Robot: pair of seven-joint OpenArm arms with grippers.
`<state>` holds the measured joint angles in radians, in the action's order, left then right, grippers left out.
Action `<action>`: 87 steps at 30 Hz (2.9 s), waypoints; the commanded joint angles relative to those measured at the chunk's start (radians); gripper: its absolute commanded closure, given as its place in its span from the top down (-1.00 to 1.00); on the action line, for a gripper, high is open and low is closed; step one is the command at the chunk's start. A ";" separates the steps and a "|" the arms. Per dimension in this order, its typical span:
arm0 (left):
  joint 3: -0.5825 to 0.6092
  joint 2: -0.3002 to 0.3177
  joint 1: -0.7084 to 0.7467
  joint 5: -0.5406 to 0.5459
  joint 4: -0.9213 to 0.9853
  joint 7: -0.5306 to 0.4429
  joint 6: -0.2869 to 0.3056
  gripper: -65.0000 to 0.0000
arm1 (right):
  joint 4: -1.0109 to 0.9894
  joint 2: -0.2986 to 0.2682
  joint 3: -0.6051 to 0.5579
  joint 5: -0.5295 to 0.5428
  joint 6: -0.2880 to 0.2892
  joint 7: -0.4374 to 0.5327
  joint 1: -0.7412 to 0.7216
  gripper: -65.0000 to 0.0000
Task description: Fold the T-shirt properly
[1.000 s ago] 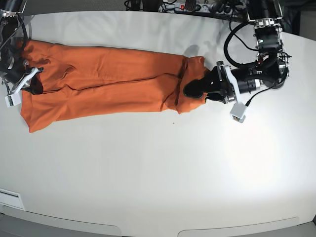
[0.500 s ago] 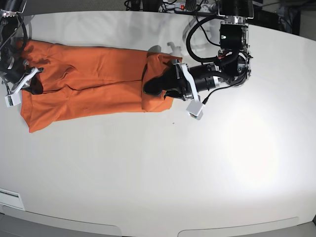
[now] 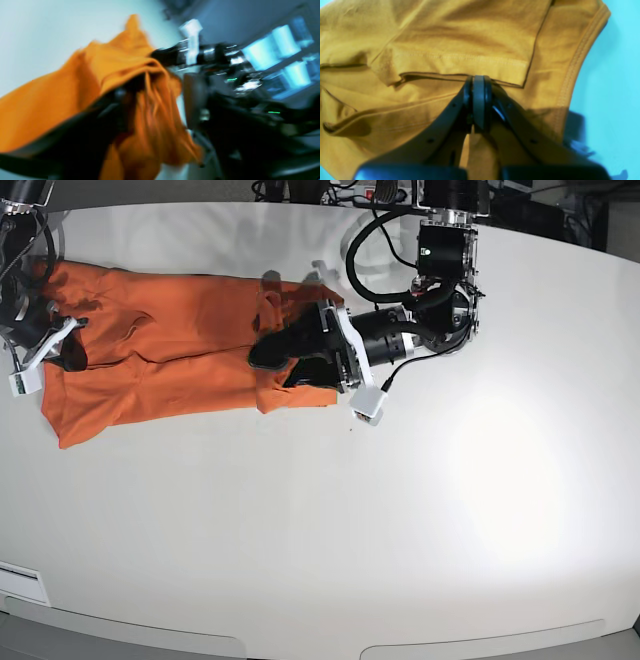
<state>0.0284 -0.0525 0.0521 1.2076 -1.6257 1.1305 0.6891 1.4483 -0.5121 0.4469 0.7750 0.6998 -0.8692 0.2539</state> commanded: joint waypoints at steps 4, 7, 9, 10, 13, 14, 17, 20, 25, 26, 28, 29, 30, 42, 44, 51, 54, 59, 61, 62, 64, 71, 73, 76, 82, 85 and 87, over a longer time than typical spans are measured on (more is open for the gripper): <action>0.003 -0.009 -0.017 0.054 -0.015 -0.029 0.009 0.07 | 0.007 -0.018 0.005 0.024 -0.002 -0.086 0.003 -1.00; 0.003 -0.009 -0.017 0.055 -0.015 -0.058 0.009 0.04 | 0.007 -0.018 0.005 0.024 -0.002 -0.090 0.003 -1.00; 0.003 -0.010 -0.016 0.053 -0.015 -0.057 0.009 -0.30 | 0.007 -0.018 0.005 0.029 -0.002 -0.090 0.003 -1.00; 0.003 -0.011 -0.016 0.044 -0.015 -0.057 0.009 -0.64 | 0.007 -0.018 0.005 0.033 -0.002 -0.089 0.003 -1.00; 0.003 -0.012 -0.016 -0.040 -0.015 -0.058 0.009 -1.00 | 0.007 -0.018 0.005 0.033 -0.002 -0.089 0.003 -1.00; 0.003 -0.011 -0.016 -0.078 -0.015 -0.058 0.009 -1.00 | 0.007 -0.018 0.005 0.033 -0.002 -0.089 0.003 -1.00; 0.003 -0.012 -0.016 -0.236 -0.015 -0.059 0.009 -1.00 | 0.007 -0.021 0.005 0.034 -0.002 -0.089 0.003 -1.00; 0.004 -0.011 -0.013 -0.409 -0.015 -0.090 -0.036 -1.00 | 0.010 -0.026 0.005 0.044 -0.002 -0.089 -0.003 -1.00; 0.006 -0.010 0.010 -0.565 0.011 -0.182 -0.097 -1.00 | 0.010 -0.050 0.005 0.117 -0.002 -0.088 -0.005 -1.00; 0.006 -0.008 0.015 -0.573 0.027 -0.192 -0.099 -1.00 | 0.010 -0.055 0.005 0.137 -0.002 -0.089 -0.005 -1.00; 0.006 -0.008 0.022 -0.573 0.065 -0.201 -0.098 -1.00 | 0.010 -0.072 0.005 0.175 -0.002 -0.089 -0.005 -1.00; 0.006 -0.008 0.022 -0.572 0.085 -0.201 -0.098 -1.00 | 0.010 -0.082 0.005 0.195 -0.002 -0.090 -0.008 -1.00; 0.006 -0.008 0.022 -0.572 0.103 -0.204 -0.098 -1.00 | 0.010 -0.090 0.005 0.206 -0.002 -0.090 -0.014 -1.00; 0.004 0.052 -0.024 -0.638 0.108 -0.159 -0.239 -1.00 | 0.009 -0.206 0.013 0.294 -0.014 -0.253 -0.198 0.16; 0.003 0.062 -0.039 -0.643 0.107 -0.135 -0.250 -1.00 | 0.003 -0.203 0.027 0.218 -0.042 -0.251 -0.198 0.16; 0.003 0.064 -0.065 -0.644 0.107 -0.126 -0.249 -1.00 | -0.217 -0.203 0.032 0.222 -0.042 -0.252 -0.196 0.16; 0.003 0.067 -0.068 -0.643 0.107 -0.124 -0.249 -1.00 | -0.338 -0.203 0.032 0.341 -0.002 -0.293 -0.196 0.16; 0.003 0.066 -0.067 -0.642 0.107 -0.121 -0.249 -1.00 | -0.425 -0.188 0.032 0.630 -0.002 -0.519 -0.195 0.16; 0.003 0.066 -0.067 -0.642 0.107 -0.121 -0.249 -1.00 | -0.425 -0.164 0.032 0.705 -0.002 -0.527 -0.187 0.16; 0.003 0.066 -0.067 -0.640 0.107 -0.121 -0.249 -1.00 | -0.425 -0.150 0.032 0.709 -0.002 -0.527 -0.180 0.16; 0.003 0.066 -0.067 -0.626 0.107 -0.120 -0.248 -1.00 | -0.425 -0.122 0.032 0.709 -0.002 -0.527 -0.164 0.16; 0.003 0.066 -0.072 -0.620 0.107 -0.109 -0.241 -1.00 | -0.425 -0.056 0.032 0.709 -0.002 -0.527 -0.163 0.12; 0.003 0.066 -0.072 -0.620 0.107 -0.109 -0.241 -1.00 | -0.425 -0.046 0.032 0.709 -0.002 -0.527 -0.163 -0.08; 0.003 0.067 -0.072 -0.620 0.107 -0.109 -0.241 -1.00 | -0.425 -0.043 0.032 0.709 -0.002 -0.527 -0.163 -0.53; 0.003 0.066 -0.076 -0.594 0.106 -0.103 -0.241 -1.00 | -0.424 -0.060 0.032 0.709 -0.002 -0.527 -0.164 -1.00; 0.003 0.067 -0.086 -0.566 0.101 -0.097 -0.228 -1.00 | -0.422 -0.068 0.032 0.709 -0.002 -0.527 -0.167 -1.00; 0.003 0.067 -0.086 -0.527 0.085 -0.097 -0.188 -1.00 | -0.421 -0.073 0.032 0.709 -0.002 -0.527 -0.169 -1.00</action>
<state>0.0334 0.0128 -0.0246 0.6773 -1.5242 1.0229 0.5014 1.0271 -0.5678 0.4797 1.5005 0.7170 -1.3735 0.0830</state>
